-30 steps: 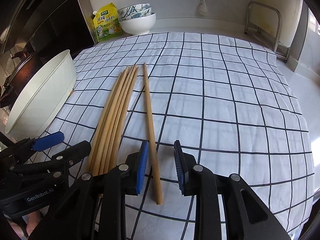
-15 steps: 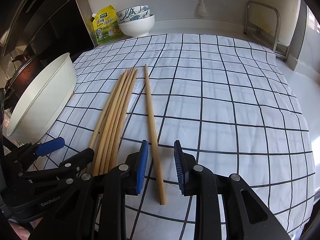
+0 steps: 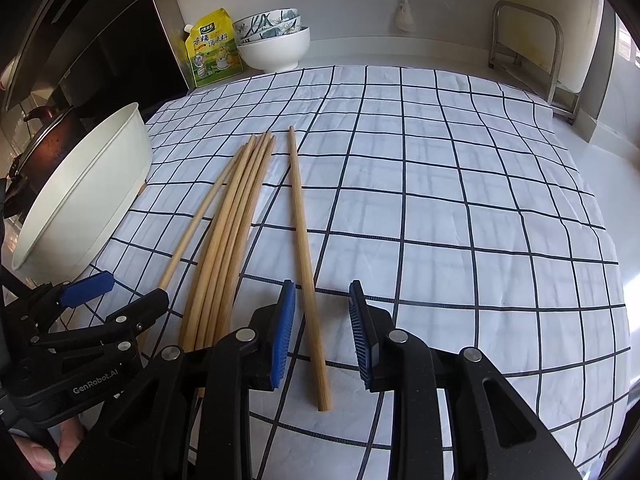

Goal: Organize utensils
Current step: 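Close the left tool on one chopstick while the right tool grasps another chopstick, then lift and carry the left tool's chopstick into the basin while the right tool carries its own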

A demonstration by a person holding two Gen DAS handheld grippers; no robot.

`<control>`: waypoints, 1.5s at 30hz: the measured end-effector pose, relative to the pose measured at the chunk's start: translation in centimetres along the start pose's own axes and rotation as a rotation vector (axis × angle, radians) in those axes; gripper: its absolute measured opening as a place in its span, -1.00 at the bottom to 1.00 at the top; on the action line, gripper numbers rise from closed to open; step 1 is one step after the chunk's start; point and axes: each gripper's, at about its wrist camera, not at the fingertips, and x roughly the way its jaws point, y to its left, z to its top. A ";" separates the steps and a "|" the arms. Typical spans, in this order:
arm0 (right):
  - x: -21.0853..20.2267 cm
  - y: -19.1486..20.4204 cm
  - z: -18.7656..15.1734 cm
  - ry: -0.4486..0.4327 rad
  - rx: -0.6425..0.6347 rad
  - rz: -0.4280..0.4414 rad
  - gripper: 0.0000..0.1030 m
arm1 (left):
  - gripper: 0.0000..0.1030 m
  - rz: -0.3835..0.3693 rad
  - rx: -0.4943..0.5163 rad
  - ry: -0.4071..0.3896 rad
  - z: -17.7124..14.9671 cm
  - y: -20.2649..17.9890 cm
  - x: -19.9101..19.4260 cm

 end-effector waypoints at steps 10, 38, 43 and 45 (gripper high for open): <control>1.3 1.1 1.4 -0.011 -0.045 -0.034 -0.48 | 0.41 0.004 -0.002 -0.015 1.9 -0.4 1.2; 0.1 0.7 0.3 -0.026 0.001 -0.013 -0.88 | -0.86 -0.129 0.026 0.001 1.2 -1.4 0.3; -0.9 0.6 0.0 -0.042 0.012 -0.001 -0.88 | -0.86 -0.131 0.028 -0.011 0.9 -1.5 -0.6; -1.2 0.7 -0.1 -0.049 0.013 0.002 -0.88 | -0.86 -0.134 0.027 -0.016 0.9 -1.4 -0.9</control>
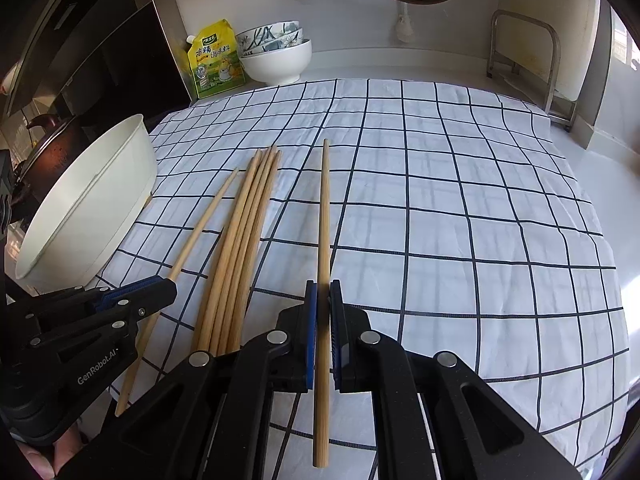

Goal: Organize utensils
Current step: 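Lift and carry the left tool's chopstick into the basin while the right tool carries its own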

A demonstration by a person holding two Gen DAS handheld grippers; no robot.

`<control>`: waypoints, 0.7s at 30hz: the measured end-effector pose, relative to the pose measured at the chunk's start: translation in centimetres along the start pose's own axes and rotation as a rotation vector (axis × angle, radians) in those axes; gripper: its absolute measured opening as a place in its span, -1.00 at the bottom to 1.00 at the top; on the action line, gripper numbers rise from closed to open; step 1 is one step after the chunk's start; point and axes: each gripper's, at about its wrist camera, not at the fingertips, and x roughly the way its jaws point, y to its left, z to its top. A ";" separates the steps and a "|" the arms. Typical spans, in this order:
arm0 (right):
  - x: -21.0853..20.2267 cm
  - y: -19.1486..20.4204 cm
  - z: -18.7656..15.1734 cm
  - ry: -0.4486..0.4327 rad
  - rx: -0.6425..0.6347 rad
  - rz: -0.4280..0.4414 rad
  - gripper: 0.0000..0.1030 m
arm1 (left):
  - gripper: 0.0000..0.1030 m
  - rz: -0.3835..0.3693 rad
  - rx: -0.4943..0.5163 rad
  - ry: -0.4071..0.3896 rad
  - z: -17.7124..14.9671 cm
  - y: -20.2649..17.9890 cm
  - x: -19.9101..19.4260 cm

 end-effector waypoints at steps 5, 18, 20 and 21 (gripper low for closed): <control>-0.8 0.0 -0.1 -0.016 0.005 0.005 -0.88 | -0.86 0.000 0.005 -0.015 -0.1 0.0 -0.8; -3.0 1.7 1.7 -0.076 -0.004 0.024 -0.88 | -0.86 -0.046 0.013 -0.094 1.0 0.5 -4.5; -3.3 2.2 2.2 -0.086 -0.009 0.030 -0.88 | -0.86 -0.059 0.014 -0.114 1.4 0.9 -5.4; -3.5 2.5 2.5 -0.092 -0.011 0.035 -0.88 | -0.86 -0.062 0.013 -0.125 1.7 1.2 -5.9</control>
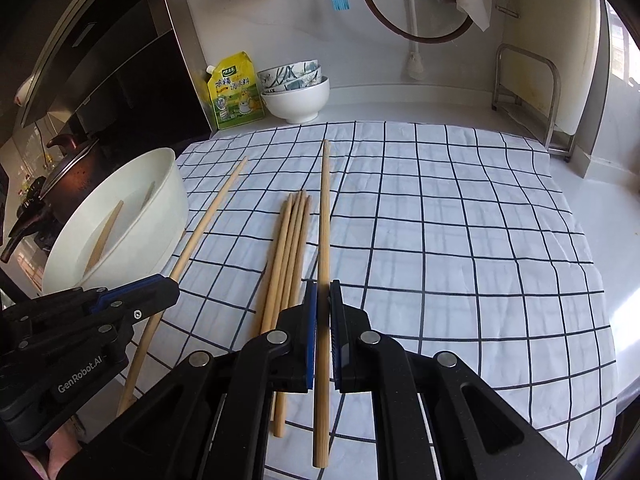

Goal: Organize utensils
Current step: 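Lift and carry the left tool's chopstick into the basin while the right tool carries its own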

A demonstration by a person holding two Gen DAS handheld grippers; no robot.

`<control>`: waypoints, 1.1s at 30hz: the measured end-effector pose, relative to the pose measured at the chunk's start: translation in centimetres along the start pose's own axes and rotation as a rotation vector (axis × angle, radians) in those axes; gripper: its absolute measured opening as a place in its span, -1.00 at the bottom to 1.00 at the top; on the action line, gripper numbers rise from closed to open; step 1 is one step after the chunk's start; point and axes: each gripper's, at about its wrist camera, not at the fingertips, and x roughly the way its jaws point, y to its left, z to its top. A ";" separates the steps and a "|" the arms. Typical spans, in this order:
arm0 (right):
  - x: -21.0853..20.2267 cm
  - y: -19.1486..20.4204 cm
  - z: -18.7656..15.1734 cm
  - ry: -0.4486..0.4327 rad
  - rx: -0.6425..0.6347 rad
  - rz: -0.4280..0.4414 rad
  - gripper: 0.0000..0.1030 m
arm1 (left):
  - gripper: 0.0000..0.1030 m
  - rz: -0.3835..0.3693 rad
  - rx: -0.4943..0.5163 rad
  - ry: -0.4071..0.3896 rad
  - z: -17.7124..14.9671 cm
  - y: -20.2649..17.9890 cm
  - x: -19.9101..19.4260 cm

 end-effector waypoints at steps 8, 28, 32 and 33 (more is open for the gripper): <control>-0.2 4.1 3.1 -0.059 -0.039 0.078 -0.88 | -0.86 0.024 -0.021 -0.073 2.4 3.0 -3.3; 7.6 20.5 7.0 0.010 -0.214 0.270 -0.88 | -0.86 0.182 -0.246 -0.125 3.4 19.5 -4.8; 9.8 22.5 6.7 0.081 -0.232 0.269 -0.88 | -0.86 0.190 -0.267 -0.103 3.0 21.5 -3.8; 10.4 22.8 6.6 0.099 -0.235 0.267 -0.88 | -0.86 0.192 -0.275 -0.096 2.9 22.0 -3.5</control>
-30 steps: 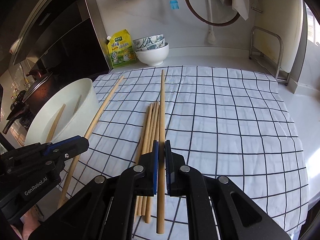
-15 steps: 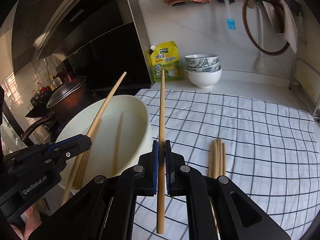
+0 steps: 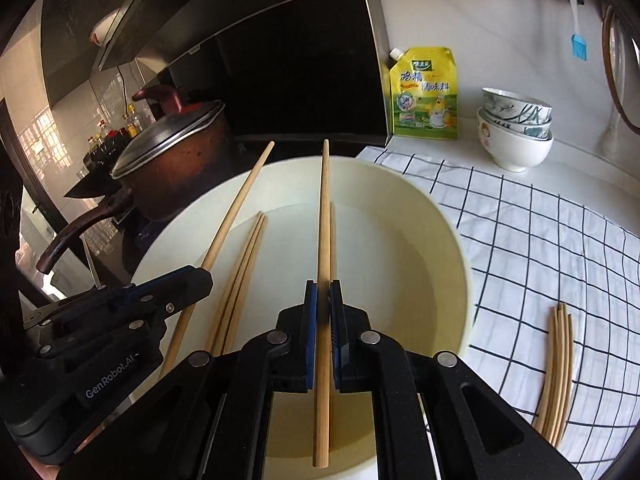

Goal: Organize utensils
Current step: 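Lift and carry the left tool's chopstick into the basin while the right tool carries its own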

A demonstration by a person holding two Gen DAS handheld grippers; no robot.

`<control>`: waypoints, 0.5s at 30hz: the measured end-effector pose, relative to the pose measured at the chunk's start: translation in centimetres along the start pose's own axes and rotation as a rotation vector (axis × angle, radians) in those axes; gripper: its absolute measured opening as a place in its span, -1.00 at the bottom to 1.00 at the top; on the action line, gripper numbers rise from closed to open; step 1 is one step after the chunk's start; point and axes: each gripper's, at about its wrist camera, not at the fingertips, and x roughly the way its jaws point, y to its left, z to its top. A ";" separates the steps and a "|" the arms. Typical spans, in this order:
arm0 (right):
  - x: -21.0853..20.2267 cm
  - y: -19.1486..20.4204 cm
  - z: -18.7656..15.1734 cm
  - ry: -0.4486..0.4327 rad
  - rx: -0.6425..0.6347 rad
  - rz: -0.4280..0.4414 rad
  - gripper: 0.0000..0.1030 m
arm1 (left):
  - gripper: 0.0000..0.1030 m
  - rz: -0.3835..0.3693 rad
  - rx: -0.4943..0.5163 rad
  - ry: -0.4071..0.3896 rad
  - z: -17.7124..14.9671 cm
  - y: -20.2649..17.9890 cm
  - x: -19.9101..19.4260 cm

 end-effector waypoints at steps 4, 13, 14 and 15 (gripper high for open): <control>1.6 0.3 -0.3 0.053 0.006 -0.007 -0.88 | -0.86 0.004 -0.020 0.034 -0.2 1.2 1.6; 2.5 0.2 -0.8 0.098 0.008 -0.024 -0.88 | -0.85 -0.008 -0.028 0.095 -0.7 1.6 3.7; 2.5 0.2 -0.8 0.099 0.006 -0.023 -0.88 | -0.82 -0.009 -0.032 0.099 -0.8 1.7 3.8; 2.4 0.2 -0.9 0.097 0.006 -0.020 -0.88 | -0.77 -0.008 -0.036 0.100 -0.9 1.7 3.8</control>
